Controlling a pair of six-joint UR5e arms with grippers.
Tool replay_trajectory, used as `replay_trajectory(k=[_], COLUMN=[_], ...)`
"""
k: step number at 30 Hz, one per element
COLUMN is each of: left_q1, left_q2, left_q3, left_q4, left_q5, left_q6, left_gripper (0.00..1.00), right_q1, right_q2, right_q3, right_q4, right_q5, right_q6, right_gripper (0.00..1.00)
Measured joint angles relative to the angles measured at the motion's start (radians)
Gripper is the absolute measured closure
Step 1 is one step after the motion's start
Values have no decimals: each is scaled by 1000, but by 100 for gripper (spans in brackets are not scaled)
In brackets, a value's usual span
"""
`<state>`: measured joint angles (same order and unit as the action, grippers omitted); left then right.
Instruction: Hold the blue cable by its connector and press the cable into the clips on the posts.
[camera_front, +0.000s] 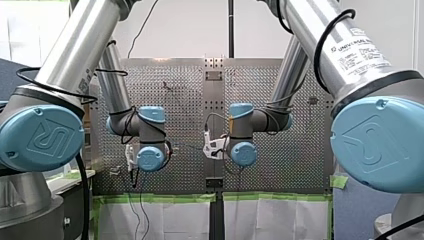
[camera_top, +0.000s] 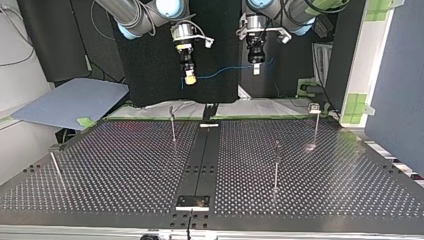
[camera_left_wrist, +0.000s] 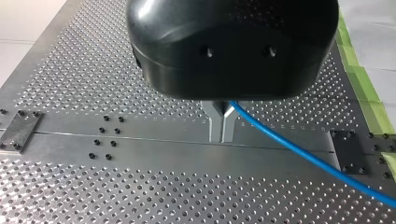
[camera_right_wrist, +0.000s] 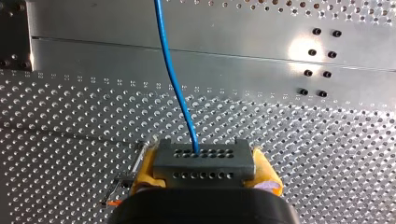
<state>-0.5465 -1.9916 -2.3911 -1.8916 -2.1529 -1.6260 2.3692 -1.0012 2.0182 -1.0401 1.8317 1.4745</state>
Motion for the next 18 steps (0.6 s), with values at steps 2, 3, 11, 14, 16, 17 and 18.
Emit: replay_trajectory(k=[2, 3, 11, 14, 16, 17, 18], left_q1=[0, 0, 0, 1, 1, 1, 1], left_q2=[0, 0, 0, 1, 0, 0, 0], left_q3=[0, 0, 0, 0, 0, 0, 0], left_q4=[0, 0, 0, -4, -6, -7, -7], left_q5=[0, 0, 0, 0, 0, 0, 0], left_q6=[0, 0, 0, -2, -2, -3, -3], left_gripper=[99, 99, 99, 99, 99, 99, 99], right_q1=[0, 0, 0, 0, -1, -1, -1], right_q2=[0, 0, 0, 0, 1, 0, 0], right_q3=[0, 0, 0, 0, -1, -1, -1], right_q4=[0, 0, 0, -1, -1, -1, -1], right_q5=[0, 0, 0, 0, 0, 0, 0], right_q6=[0, 0, 0, 0, 0, 0, 0], right_gripper=[100, 100, 100, 100, 100, 100, 100])
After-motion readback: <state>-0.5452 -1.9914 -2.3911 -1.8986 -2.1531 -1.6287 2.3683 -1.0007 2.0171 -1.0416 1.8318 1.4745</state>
